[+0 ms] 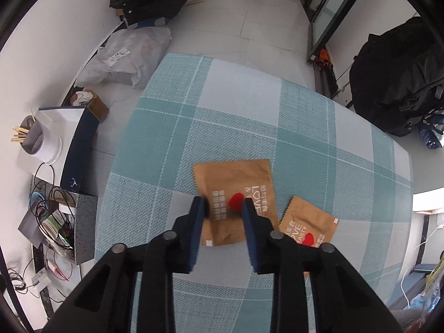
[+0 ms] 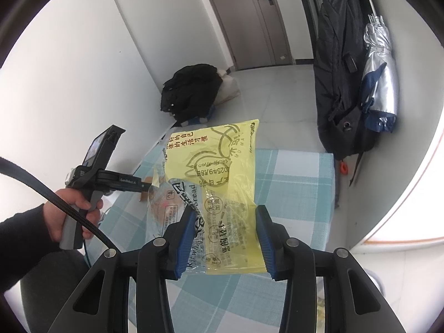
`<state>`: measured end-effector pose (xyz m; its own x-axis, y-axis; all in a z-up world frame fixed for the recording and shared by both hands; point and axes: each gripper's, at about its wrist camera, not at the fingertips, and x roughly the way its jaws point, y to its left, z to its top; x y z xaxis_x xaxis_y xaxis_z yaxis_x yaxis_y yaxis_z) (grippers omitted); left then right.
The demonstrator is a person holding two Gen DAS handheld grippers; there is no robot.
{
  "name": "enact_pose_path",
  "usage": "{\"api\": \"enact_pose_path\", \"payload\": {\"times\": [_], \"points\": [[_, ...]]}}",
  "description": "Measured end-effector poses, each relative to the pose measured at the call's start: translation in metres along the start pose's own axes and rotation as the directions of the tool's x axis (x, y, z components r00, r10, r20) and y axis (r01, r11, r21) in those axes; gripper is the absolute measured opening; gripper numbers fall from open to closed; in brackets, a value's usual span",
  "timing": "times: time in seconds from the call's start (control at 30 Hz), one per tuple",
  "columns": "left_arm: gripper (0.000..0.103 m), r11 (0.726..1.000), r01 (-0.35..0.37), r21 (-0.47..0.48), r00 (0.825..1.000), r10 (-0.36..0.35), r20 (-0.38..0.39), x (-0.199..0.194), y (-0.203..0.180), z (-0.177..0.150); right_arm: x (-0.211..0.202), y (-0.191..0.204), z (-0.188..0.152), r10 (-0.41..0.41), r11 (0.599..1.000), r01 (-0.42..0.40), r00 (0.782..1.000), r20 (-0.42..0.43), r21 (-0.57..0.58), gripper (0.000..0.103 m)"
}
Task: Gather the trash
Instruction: 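Close the left gripper on one brown packet while the right gripper holds the yellow bag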
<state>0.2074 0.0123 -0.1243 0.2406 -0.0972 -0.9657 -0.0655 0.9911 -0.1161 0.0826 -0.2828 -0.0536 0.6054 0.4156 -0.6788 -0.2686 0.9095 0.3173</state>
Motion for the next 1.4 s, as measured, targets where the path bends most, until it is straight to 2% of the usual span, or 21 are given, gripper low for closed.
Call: {"api": "enact_pose_path", "payload": {"times": [0.13,0.47,0.5,0.57,0.63,0.7,0.73,0.8,0.9,0.97,1.03,1.23,1.4], "points": [[0.017,0.999,-0.013,0.036,1.000,0.013,0.003,0.000,-0.001,-0.003,0.002,0.001,0.000,-0.001,1.000,0.001,1.000,-0.003,0.001,0.043],[0.018,0.999,-0.003,0.042,1.000,0.003,0.005,-0.002,0.000,-0.003,0.005,0.002,-0.001,-0.007,1.000,0.007,1.000,-0.010,-0.002,0.043],[0.021,0.999,0.031,0.022,1.000,-0.031,-0.001,-0.002,0.002,-0.003,0.004,0.002,-0.001,-0.005,1.000,0.005,1.000,-0.009,0.000,0.043],[0.051,0.999,0.043,-0.002,0.999,-0.043,-0.016,0.001,0.003,-0.002,0.004,0.001,-0.001,-0.006,1.000,0.006,1.000,-0.009,0.000,0.043],[0.056,0.999,0.034,0.006,0.999,-0.034,-0.004,0.002,-0.001,-0.001,0.004,0.001,-0.001,-0.002,1.000,0.002,1.000,-0.009,0.002,0.043],[0.058,0.999,-0.010,0.034,1.000,0.010,-0.010,0.005,-0.007,0.001,0.004,0.002,-0.001,-0.004,1.000,0.004,1.000,-0.010,-0.003,0.043],[0.064,0.999,-0.021,0.045,1.000,0.021,-0.013,0.006,-0.011,0.001,0.004,0.002,-0.001,-0.002,1.000,0.002,1.000,-0.010,-0.003,0.043],[0.065,0.995,-0.074,0.068,0.997,0.075,-0.016,0.010,-0.017,0.003,0.004,0.001,-0.001,-0.001,1.000,0.001,1.000,-0.011,-0.002,0.044],[0.077,0.989,-0.120,0.091,0.993,0.120,-0.002,0.013,-0.020,0.005,0.004,0.000,0.000,0.004,1.000,-0.004,1.000,-0.010,0.002,0.044],[0.083,0.991,-0.117,0.072,0.993,0.118,-0.006,0.014,-0.014,0.007,0.003,0.001,0.000,0.005,1.000,-0.005,1.000,-0.006,0.002,0.044],[0.083,0.995,-0.097,0.037,0.995,0.097,-0.002,0.014,-0.008,0.008,0.002,0.001,0.001,0.009,1.000,-0.009,1.000,-0.003,0.003,0.044],[0.081,0.993,-0.106,0.047,0.994,0.105,0.021,0.012,-0.012,0.003,0.001,0.002,0.001,0.014,1.000,-0.014,1.000,-0.001,0.000,0.044],[0.063,0.993,-0.098,0.060,0.995,0.096,0.031,0.008,-0.019,0.004,0.000,0.003,0.002,0.015,1.000,-0.015,1.000,0.002,0.007,0.044]]}}
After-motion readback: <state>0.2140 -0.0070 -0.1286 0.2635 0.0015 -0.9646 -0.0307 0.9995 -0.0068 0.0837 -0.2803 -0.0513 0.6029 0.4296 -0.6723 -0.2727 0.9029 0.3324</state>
